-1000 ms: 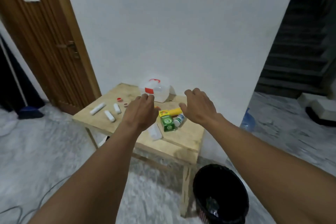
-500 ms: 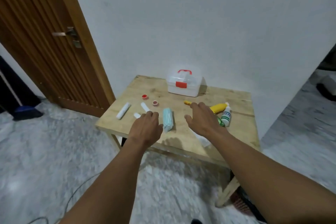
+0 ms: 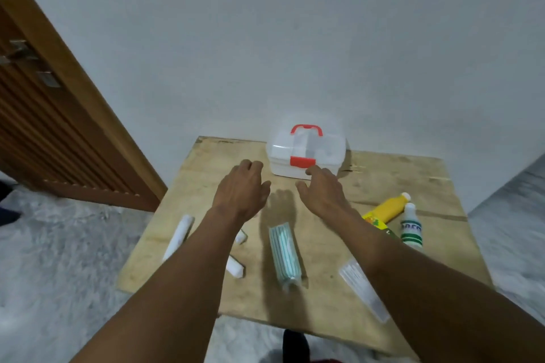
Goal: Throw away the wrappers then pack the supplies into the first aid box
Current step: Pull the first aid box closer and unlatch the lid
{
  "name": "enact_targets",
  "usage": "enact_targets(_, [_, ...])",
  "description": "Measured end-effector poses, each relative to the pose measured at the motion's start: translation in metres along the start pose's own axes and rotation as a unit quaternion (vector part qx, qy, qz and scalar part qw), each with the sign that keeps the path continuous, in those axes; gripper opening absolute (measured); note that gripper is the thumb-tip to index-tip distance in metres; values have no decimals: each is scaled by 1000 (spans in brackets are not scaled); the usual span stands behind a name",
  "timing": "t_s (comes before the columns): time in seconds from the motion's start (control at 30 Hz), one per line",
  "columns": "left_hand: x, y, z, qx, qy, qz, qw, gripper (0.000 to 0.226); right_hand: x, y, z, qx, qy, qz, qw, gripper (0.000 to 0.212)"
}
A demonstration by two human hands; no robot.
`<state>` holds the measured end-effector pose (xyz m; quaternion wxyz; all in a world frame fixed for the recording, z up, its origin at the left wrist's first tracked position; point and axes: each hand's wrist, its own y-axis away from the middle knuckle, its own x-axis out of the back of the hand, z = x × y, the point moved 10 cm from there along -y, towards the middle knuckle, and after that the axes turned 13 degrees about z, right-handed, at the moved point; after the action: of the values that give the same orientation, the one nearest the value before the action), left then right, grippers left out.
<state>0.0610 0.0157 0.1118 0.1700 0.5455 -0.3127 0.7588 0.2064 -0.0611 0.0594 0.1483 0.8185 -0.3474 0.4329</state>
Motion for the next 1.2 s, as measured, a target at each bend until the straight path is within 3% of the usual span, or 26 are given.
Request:
enact_targets(0.2, [-46, -65, -16, -34, 94, 8, 995, 55, -42, -22, 31, -224, -157, 41, 961, 39])
enact_targets(0.27, [-62, -83, -18, -64, 120, 17, 991, 61, -59, -27, 42, -309, -260, 80, 911, 30])
enact_targets(0.37, [-82, -103, -16, -120, 162, 17, 979, 64, -82, -26, 53, -434, -432, 126, 780, 25])
enact_targets(0.43, [-98, -112, -19, -136, 190, -4, 972, 62, -94, -30, 51, -461, -509, 143, 713, 29])
enact_targets(0.6, [-111, -121, -23, -137, 259, 3, 956, 44, -108, -34, 59, -485, -542, 219, 650, 29])
enact_targets(0.83, [-121, -122, -29, -127, 303, 18, 944, 37, -115, -38, 62, -465, -558, 212, 653, 39])
enact_targets(1.03, [-122, -120, -29, -112, 308, 25, 944, 38, -95, -30, 61, -453, -468, 262, 712, 36])
enact_targets(1.2, [-121, -120, -31, -98, 310, 18, 946, 38, -56, -34, 57, -339, -416, 257, 804, 31])
